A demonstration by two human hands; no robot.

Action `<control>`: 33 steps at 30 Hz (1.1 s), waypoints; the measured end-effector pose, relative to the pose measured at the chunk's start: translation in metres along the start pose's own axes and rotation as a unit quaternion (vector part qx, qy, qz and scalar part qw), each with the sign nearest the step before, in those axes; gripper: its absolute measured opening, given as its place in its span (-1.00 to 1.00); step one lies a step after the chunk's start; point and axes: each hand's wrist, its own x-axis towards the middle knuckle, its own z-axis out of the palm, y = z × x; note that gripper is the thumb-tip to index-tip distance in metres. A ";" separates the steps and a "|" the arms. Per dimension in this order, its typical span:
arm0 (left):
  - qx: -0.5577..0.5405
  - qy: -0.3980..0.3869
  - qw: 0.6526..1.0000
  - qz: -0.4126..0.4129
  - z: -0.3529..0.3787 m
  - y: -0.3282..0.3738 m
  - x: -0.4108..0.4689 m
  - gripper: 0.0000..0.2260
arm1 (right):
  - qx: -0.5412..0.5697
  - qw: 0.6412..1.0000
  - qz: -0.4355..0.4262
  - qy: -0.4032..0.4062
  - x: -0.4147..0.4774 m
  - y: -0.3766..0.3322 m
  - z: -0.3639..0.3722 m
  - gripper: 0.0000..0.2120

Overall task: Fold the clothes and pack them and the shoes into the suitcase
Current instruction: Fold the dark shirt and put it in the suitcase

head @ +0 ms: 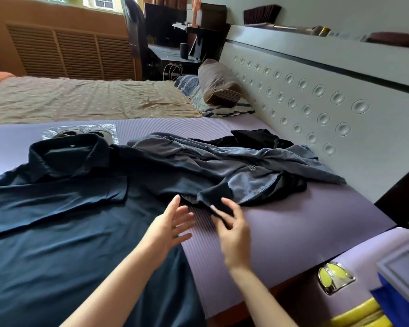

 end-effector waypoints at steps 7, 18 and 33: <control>-0.013 0.109 0.992 0.060 -0.026 -0.003 0.001 -0.93 | -0.023 0.986 -0.032 -0.160 -0.046 -0.016 0.052 -0.56; 0.205 0.213 0.899 0.324 -0.133 0.023 -0.024 -0.82 | -0.259 0.916 -0.078 -0.297 0.069 -0.035 0.097 -0.35; 0.317 0.462 0.782 0.272 -0.333 0.088 -0.027 -0.80 | -0.415 0.761 -0.234 -0.440 0.117 -0.087 0.229 -0.49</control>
